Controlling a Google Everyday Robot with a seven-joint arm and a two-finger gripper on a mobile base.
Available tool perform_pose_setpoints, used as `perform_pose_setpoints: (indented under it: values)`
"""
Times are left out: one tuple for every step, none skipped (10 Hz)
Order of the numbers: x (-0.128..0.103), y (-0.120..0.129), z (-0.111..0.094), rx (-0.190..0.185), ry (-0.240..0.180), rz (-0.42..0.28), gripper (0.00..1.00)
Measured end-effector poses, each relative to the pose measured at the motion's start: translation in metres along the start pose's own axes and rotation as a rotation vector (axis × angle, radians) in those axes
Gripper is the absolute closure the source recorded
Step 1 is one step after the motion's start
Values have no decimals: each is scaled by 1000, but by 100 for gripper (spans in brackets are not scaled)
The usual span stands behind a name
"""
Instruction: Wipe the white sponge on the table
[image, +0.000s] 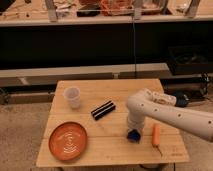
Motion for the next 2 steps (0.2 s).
perform_pose_setpoints:
  values:
    - [-23, -8, 3, 5, -3, -19, 100]
    - [-46, -16, 3, 17, -2, -40, 100]
